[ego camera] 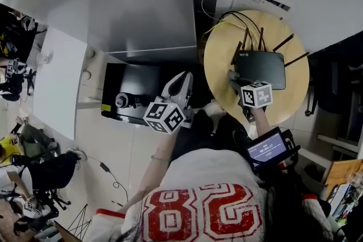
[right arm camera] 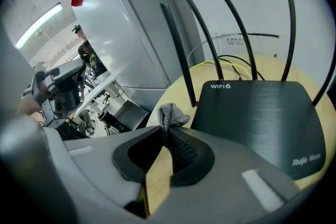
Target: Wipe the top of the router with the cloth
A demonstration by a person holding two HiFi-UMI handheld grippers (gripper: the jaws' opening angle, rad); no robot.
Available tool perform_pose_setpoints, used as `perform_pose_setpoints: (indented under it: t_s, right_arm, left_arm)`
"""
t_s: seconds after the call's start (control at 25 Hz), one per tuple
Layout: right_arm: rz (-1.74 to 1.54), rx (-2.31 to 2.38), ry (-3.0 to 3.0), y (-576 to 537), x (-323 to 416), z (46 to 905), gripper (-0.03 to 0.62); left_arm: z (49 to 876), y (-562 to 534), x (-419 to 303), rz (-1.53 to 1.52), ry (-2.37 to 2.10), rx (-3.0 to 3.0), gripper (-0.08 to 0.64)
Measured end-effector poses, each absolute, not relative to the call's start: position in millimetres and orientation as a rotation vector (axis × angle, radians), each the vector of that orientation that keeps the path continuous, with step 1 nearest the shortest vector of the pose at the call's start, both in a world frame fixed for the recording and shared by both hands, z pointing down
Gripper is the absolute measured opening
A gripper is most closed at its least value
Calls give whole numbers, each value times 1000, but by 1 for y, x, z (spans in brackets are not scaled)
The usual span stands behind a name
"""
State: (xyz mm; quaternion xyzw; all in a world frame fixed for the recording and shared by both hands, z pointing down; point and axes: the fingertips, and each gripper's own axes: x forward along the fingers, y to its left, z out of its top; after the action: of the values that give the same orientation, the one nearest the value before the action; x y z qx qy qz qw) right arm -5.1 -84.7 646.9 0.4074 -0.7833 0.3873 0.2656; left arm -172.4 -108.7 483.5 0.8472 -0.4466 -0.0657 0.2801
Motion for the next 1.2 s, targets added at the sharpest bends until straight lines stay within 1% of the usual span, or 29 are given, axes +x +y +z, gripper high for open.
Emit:
perform_pose_setpoints:
  t_s: [0.32,0.52,1.2]
  right_arm:
    - [988,1139,-2000,-121,12,660,35]
    - [983,1137,-1974,-122,13,665,35]
    - [1034,1112,-1990,-50,-4,658,35]
  left_arm:
    - [487,-119,-196,-208,-1284,2221,2]
    - [490,-126,-204,-217,-1315,2199,2]
    - [481,-113,-158,-181,-1137,2288,2]
